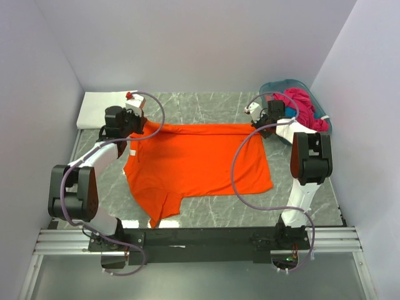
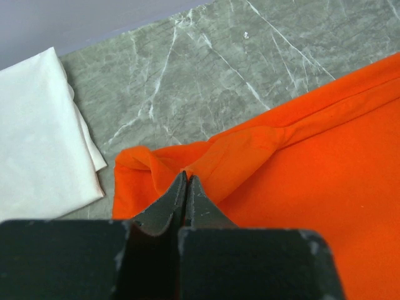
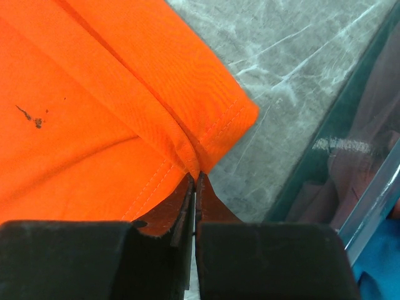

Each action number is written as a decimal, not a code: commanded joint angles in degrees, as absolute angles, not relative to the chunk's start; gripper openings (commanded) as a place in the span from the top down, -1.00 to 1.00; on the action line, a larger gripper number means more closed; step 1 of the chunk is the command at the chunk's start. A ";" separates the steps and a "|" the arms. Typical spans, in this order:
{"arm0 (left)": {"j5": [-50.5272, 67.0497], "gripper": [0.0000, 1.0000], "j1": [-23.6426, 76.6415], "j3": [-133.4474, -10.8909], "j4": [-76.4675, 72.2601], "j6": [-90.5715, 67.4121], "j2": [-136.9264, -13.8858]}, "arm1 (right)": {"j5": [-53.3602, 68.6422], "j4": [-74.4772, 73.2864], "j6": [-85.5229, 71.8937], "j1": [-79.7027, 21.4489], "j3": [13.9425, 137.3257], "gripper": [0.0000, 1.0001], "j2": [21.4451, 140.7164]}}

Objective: Fold and stack the t-shirts
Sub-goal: Fold the tshirt

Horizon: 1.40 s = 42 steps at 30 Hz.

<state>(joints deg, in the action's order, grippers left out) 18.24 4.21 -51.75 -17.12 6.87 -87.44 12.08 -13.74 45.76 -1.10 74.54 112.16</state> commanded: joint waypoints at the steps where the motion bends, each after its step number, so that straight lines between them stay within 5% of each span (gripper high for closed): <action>1: 19.69 0.99 4.13 -51.15 -17.40 7.91 -84.90 | 12.13 -13.36 46.23 -0.62 74.00 0.92 107.75; 26: 19.95 0.99 4.13 -49.75 -15.65 8.26 -83.23 | 11.43 -13.27 48.08 -0.53 71.28 0.85 107.23; 42: 19.69 0.99 4.13 -48.43 -14.68 8.88 -82.09 | 16.78 -17.57 51.94 2.37 68.65 0.49 101.34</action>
<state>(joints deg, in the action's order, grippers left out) 18.61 4.21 -48.90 -14.11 7.90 -85.08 13.91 -16.27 50.33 1.37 69.69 105.84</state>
